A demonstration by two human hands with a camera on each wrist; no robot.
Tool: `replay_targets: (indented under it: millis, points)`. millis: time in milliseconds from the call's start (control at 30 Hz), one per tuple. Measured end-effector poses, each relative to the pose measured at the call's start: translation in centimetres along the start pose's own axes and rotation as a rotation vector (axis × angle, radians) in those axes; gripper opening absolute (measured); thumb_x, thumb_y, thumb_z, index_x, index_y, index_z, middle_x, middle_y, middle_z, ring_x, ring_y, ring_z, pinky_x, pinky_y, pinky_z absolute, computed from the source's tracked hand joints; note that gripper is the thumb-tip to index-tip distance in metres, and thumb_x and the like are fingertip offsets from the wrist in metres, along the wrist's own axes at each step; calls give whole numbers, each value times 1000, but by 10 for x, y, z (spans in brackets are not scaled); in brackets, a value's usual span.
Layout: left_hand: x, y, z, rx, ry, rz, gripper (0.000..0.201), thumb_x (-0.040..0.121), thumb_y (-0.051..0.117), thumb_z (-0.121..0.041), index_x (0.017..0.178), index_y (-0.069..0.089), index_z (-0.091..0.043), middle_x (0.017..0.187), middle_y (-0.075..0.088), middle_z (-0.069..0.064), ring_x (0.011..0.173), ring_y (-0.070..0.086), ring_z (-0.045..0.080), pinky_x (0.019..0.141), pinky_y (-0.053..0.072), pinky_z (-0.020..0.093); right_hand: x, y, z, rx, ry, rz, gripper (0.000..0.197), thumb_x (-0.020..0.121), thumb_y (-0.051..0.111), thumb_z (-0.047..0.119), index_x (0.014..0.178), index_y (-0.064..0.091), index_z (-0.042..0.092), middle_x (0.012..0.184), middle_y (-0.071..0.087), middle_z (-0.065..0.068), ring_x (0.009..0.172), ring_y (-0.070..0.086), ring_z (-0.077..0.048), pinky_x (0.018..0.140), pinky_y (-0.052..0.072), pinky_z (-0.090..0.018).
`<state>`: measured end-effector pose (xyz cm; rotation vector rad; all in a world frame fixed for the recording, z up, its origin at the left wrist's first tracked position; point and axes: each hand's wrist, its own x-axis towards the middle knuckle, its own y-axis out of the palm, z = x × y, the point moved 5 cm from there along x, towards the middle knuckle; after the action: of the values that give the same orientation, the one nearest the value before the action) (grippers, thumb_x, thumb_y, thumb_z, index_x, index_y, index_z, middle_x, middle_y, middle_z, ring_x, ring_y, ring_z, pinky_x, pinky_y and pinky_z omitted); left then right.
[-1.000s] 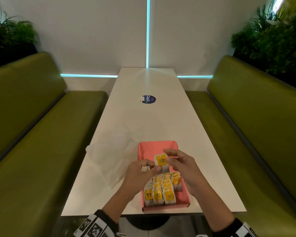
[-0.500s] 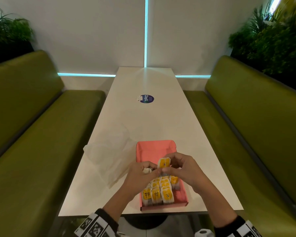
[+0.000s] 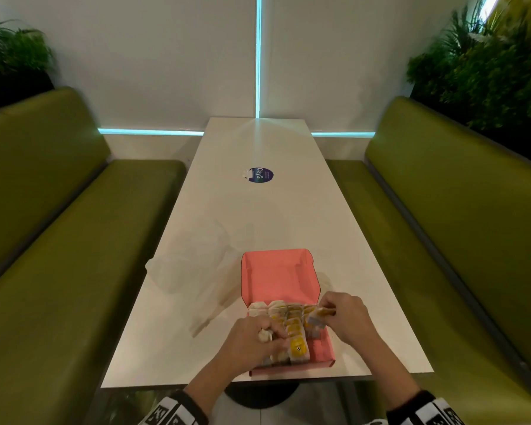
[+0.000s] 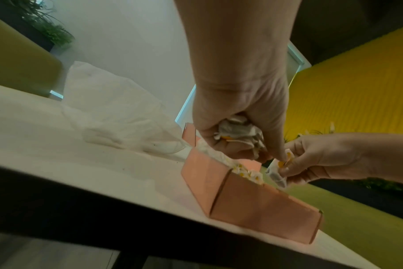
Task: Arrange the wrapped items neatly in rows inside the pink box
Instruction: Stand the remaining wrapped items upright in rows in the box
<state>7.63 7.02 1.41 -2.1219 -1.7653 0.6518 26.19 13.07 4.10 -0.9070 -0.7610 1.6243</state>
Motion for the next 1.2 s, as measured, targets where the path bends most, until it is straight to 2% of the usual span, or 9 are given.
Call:
replay_targets:
  millis: [133,200,333,400,567,800,1000,1100,1200]
  points:
    - [-4,13,3,259,61,103,14,76,72,-36,90,73,-35,97,68,-15,91,59,4,86,48,26,-7,17,6,-241,-75,21,26,84,66,33,106,65,19,112,54,2,101,52,-14,85,44,-23]
    - [-4,16,3,345,92,110,19,78,70,-37,97,73,-33,102,68,-14,95,58,5,87,48,25,-10,21,8,-325,-85,-11,25,89,59,27,112,63,19,124,46,2,109,45,-16,91,40,-26]
    - [-3,18,3,446,137,120,24,83,64,-41,105,70,-35,110,65,-15,101,55,5,85,43,19,-9,26,7,-373,-46,-4,27,94,47,12,119,57,14,134,39,-2,120,41,-20,99,39,-32]
    - [-3,18,3,451,141,123,24,84,63,-41,105,70,-34,111,64,-15,101,55,5,86,43,19,-8,28,5,-397,-23,16,27,94,48,14,120,55,14,135,38,-2,123,40,-20,102,38,-33]
    - [-2,19,6,463,138,139,22,84,63,-40,104,70,-35,109,65,-15,99,55,4,89,45,22,-1,39,1,-439,10,50,27,96,46,20,122,53,16,136,37,-4,124,39,-22,102,39,-35]
    - [-2,18,7,438,131,151,22,85,63,-40,105,70,-35,112,64,-15,105,53,4,92,42,19,3,44,-2,-343,-1,-25,23,94,51,18,116,57,17,130,40,-1,113,48,-16,95,46,-27]
    - [-1,19,9,434,131,137,22,85,63,-40,104,70,-35,111,64,-16,104,53,3,87,39,15,1,44,-9,-313,-21,16,30,92,54,23,122,55,18,139,35,1,121,45,-19,98,43,-30]
    - [-1,19,11,436,120,136,21,85,63,-41,103,70,-36,110,64,-16,103,54,3,90,43,19,-1,46,-7,-385,-85,41,29,92,54,27,121,58,23,140,33,0,120,44,-19,98,42,-30]
    - [0,20,13,440,111,136,21,84,63,-42,103,70,-37,110,64,-17,103,54,2,91,45,21,-1,47,-6,-416,-94,60,28,92,54,26,119,60,22,142,33,0,120,44,-19,99,41,-31]
